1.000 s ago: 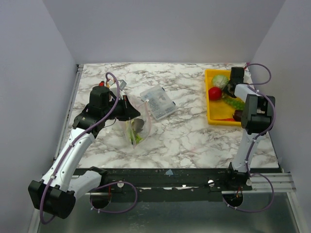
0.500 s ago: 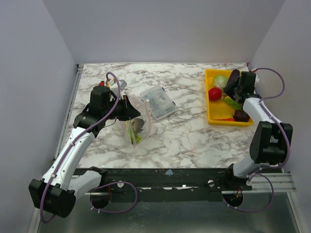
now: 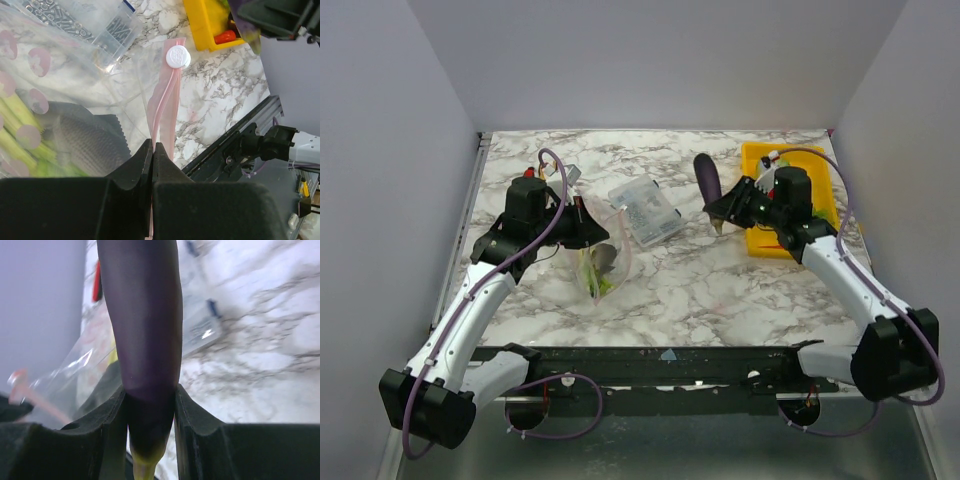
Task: Place the food in the zip-top bag and seal the zipper
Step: Place the fake vegetable in the zipper food storage bag.
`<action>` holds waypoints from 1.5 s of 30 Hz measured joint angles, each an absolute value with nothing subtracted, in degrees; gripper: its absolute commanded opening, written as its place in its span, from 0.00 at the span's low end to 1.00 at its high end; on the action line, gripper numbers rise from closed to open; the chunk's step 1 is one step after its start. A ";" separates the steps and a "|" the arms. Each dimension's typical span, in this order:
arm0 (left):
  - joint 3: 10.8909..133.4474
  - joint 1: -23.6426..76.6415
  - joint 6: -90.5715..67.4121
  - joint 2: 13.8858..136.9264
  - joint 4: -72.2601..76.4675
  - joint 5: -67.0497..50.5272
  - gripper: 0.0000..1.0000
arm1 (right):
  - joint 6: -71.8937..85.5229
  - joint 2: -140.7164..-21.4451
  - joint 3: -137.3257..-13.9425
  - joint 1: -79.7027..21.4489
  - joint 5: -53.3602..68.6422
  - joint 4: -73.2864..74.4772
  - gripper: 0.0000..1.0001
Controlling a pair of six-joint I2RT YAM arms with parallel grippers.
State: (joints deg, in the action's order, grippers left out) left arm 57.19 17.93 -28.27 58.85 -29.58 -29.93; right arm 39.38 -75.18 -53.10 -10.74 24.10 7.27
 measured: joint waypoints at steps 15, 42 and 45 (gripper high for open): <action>57.19 16.93 -28.29 60.36 -29.58 -29.93 0.00 | 45.12 -55.42 -43.59 -33.54 37.56 10.66 0.00; 55.31 16.49 -28.97 59.61 -26.70 -31.94 0.00 | 67.66 -74.85 -48.05 -51.72 19.92 -0.43 0.25; 55.16 16.45 -29.19 59.13 -25.89 -32.49 0.00 | 69.17 -77.38 -48.18 -52.10 17.56 -4.93 0.49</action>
State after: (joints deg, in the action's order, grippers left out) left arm 55.16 16.45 -29.19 59.13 -25.89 -32.49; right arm 69.17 -77.38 -48.18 -52.10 17.56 -4.93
